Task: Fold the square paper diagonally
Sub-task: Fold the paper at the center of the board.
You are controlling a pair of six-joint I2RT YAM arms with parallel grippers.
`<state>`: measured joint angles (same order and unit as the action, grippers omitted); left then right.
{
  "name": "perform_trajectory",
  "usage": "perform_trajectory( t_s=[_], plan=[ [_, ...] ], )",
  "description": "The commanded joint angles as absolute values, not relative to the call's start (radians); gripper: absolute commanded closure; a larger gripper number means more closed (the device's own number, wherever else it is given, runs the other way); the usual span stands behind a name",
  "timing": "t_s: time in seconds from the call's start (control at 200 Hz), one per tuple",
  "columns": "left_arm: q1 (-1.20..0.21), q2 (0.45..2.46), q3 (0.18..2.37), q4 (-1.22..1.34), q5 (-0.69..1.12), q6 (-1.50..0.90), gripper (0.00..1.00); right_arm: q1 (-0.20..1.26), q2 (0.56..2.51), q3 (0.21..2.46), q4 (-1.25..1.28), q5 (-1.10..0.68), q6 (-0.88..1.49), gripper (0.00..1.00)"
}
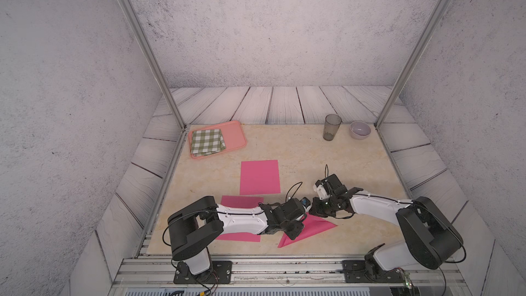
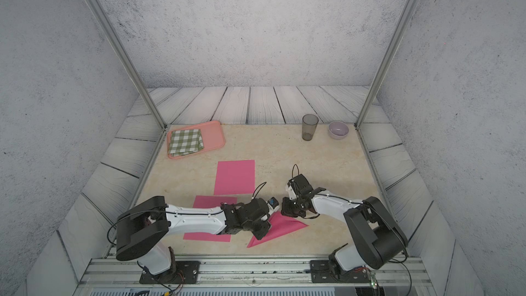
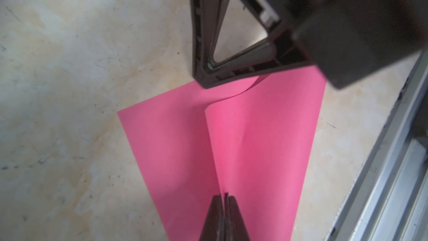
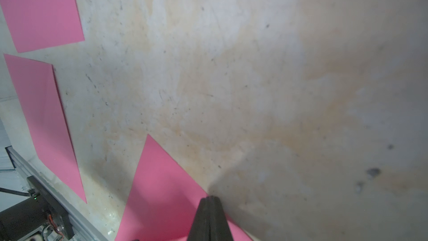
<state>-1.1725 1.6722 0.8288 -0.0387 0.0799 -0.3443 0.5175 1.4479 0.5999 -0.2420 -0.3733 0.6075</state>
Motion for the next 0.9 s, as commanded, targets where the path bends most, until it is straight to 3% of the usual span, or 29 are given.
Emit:
perform_trajectory(
  t_s=[0.0,0.42,0.696,0.896],
  plan=[
    [-1.159,1.695,0.854,-0.058,0.099,-0.339,1.00,0.514,1.405,0.580,-0.277,-0.324,0.584,0.92],
    [-1.146,1.709,0.874,-0.055,0.122,-0.341,1.00,0.514,1.405,0.562,-0.261,-0.339,0.560,0.92],
    [-1.146,1.736,0.885,-0.061,0.127,-0.343,1.00,0.514,1.293,0.569,-0.300,-0.311,0.558,0.68],
    [-1.147,1.739,0.887,-0.061,0.128,-0.342,1.00,0.510,1.155,0.565,-0.332,-0.300,0.544,0.67]
  ],
)
